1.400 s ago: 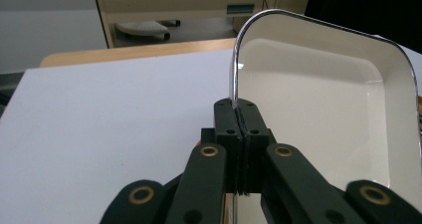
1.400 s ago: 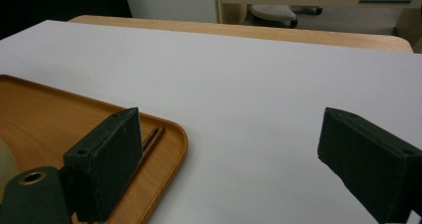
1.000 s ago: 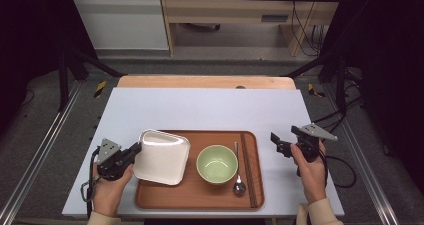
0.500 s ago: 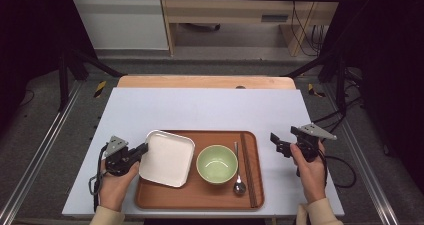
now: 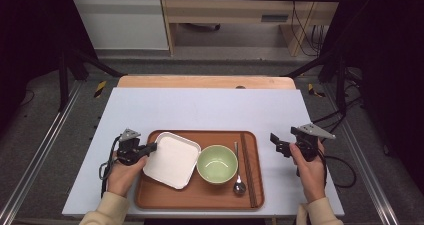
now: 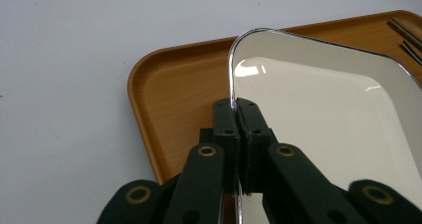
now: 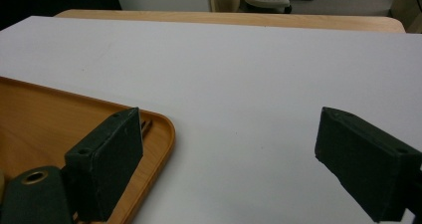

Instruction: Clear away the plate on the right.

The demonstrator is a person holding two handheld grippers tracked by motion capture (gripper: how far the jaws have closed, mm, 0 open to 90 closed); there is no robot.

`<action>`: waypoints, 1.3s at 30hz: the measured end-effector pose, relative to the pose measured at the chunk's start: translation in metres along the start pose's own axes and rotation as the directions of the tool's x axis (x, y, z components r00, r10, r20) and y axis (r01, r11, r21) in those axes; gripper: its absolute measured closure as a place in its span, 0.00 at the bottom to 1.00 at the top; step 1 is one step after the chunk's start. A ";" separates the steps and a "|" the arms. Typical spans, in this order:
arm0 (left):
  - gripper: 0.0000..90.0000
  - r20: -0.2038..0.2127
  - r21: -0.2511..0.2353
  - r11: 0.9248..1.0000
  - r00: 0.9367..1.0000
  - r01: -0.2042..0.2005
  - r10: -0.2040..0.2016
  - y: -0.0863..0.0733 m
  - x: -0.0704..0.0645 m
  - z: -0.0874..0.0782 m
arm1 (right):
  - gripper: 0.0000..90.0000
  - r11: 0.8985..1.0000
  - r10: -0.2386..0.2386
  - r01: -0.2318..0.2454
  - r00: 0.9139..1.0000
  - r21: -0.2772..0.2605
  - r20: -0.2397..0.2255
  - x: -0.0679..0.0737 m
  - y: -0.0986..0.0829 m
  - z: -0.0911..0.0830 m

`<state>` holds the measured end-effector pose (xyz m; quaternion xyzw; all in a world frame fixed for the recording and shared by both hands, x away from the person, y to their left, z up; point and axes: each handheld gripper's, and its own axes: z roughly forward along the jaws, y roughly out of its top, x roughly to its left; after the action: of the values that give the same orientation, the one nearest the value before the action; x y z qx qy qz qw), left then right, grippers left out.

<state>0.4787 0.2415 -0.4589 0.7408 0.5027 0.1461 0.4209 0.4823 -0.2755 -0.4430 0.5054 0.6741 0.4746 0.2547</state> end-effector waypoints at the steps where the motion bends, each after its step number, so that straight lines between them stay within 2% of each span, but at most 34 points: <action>1: 0.98 -0.001 0.003 1.000 1.000 0.000 0.000 -0.001 0.000 0.001 | 0.13 1.000 -0.001 0.001 1.000 0.003 0.002 0.000 0.000 0.000; 6: 0.97 -0.008 0.035 0.999 1.000 -0.005 0.005 -0.002 0.002 0.006 | 0.13 1.000 0.006 -0.006 1.000 0.007 0.005 -0.001 0.000 0.000; 11: 0.97 0.006 0.052 0.999 1.000 -0.005 0.004 -0.002 0.002 0.010 | 0.13 1.000 0.006 -0.006 1.000 0.019 0.015 -0.002 -0.001 0.001; 13: 0.97 0.001 0.065 0.998 1.000 -0.019 0.019 -0.002 0.002 0.011 | 0.13 1.000 0.007 -0.007 1.000 0.019 0.016 -0.003 -0.001 0.001; 24: 0.94 -0.010 0.080 0.996 0.999 -0.043 0.044 -0.007 0.001 0.016 | 0.13 0.999 0.020 -0.021 1.000 0.040 0.024 -0.006 -0.002 0.003; 26: 0.94 -0.013 0.073 0.996 0.998 -0.057 0.058 -0.007 0.000 0.016 | 0.13 0.999 0.020 -0.021 0.999 0.037 0.026 -0.007 -0.002 0.003; 27: 0.93 -0.018 0.065 0.995 0.997 -0.079 0.081 -0.007 0.000 0.015 | 0.13 0.999 0.023 -0.024 0.999 0.036 0.027 -0.007 -0.002 0.003; 31: 0.86 -0.029 0.000 0.992 0.992 -0.124 0.124 -0.005 -0.001 0.011 | 0.13 0.999 0.025 -0.026 0.999 0.036 0.027 -0.009 -0.002 0.003; 35: 0.79 -0.053 -0.061 0.981 0.982 -0.187 0.183 -0.002 -0.003 0.006 | 0.13 0.999 0.026 -0.027 0.999 0.028 0.019 -0.009 -0.003 0.003; 39: 0.69 -0.057 -0.105 0.967 0.972 -0.234 0.229 0.000 -0.007 0.005 | 0.12 1.000 -0.001 0.000 1.000 0.021 0.014 -0.006 -0.003 0.005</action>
<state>0.4790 0.2333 -0.4601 0.7666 0.4130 0.2383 0.4301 0.4873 -0.2788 -0.4488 0.5113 0.6773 0.4637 0.2543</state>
